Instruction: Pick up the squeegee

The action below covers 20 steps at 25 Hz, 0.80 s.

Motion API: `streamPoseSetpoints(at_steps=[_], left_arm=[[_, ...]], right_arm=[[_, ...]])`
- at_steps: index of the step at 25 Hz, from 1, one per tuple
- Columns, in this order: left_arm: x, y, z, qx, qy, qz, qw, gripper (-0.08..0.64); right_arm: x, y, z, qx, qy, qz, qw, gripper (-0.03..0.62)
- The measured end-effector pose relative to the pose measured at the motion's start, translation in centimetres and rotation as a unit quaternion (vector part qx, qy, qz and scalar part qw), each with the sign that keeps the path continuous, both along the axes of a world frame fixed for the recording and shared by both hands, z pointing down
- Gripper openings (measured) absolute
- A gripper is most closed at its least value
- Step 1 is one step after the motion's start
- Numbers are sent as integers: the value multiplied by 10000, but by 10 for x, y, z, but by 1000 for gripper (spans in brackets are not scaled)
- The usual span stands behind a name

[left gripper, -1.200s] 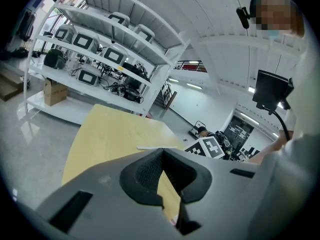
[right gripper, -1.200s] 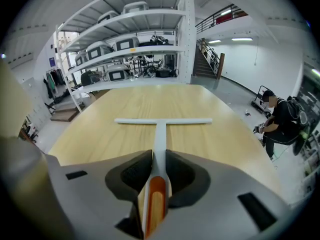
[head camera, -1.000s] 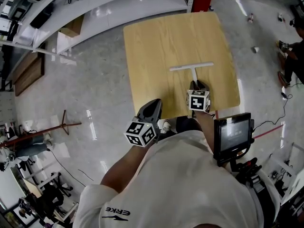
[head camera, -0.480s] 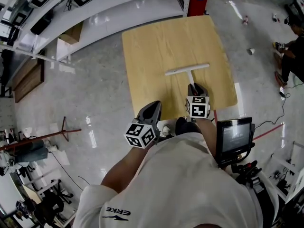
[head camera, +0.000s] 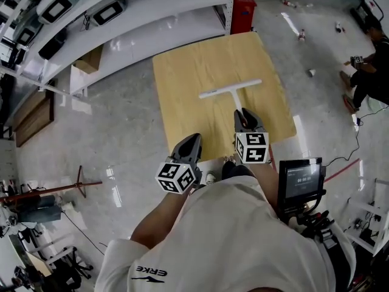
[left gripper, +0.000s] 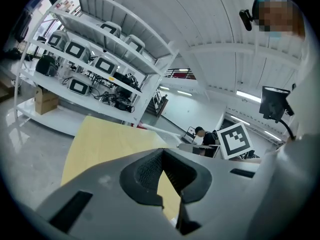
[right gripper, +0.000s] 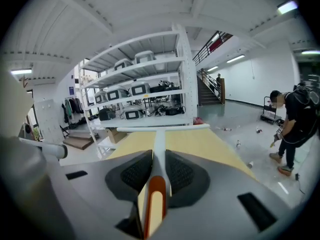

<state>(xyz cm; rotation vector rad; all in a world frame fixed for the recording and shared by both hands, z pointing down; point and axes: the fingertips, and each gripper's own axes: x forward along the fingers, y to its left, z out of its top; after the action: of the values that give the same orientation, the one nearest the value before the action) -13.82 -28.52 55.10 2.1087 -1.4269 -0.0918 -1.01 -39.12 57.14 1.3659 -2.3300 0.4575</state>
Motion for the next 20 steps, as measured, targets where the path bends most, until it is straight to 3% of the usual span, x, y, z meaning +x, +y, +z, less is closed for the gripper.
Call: streamPoseSetpoints(at_steps=[12,17,20], left_arm=[[-18,-8,-24,425,103,-142,9989,3],[-22,19,-41,577,165,-69,9982,3],[-6,35,-56,664,187,-43,9976,3]], right_arm=[[-11,19,-65,453,-527,-57,9976,86],[-10,62,-84,498,-625,42,9968,86],[14,88,-97,537,-630,106,9965,86]])
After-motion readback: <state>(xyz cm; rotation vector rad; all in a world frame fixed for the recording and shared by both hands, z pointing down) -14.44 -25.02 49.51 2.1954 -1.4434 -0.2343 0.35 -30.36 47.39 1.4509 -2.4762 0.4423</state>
